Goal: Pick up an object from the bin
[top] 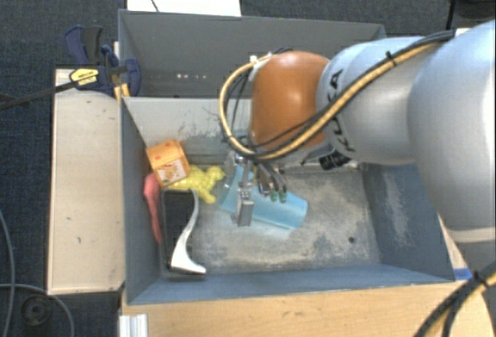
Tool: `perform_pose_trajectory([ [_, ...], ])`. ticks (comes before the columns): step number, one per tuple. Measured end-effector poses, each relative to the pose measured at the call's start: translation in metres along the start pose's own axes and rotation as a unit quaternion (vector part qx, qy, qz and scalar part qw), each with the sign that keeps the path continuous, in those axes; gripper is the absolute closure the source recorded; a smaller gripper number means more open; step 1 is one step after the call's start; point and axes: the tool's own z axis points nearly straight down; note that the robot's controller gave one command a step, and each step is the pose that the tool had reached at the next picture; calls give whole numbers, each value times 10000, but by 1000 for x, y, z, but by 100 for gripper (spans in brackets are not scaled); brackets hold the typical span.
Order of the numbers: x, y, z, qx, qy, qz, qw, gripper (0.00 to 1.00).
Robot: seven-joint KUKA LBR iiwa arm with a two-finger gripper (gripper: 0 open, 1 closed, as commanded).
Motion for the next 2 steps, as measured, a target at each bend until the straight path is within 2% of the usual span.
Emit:
perform_pose_trajectory([
  [1, -2, -1, -5, -6, -38, 21, 10000, 0],
  [2, -6, -33, 53, -17, -75, 284, 9996, 0],
])
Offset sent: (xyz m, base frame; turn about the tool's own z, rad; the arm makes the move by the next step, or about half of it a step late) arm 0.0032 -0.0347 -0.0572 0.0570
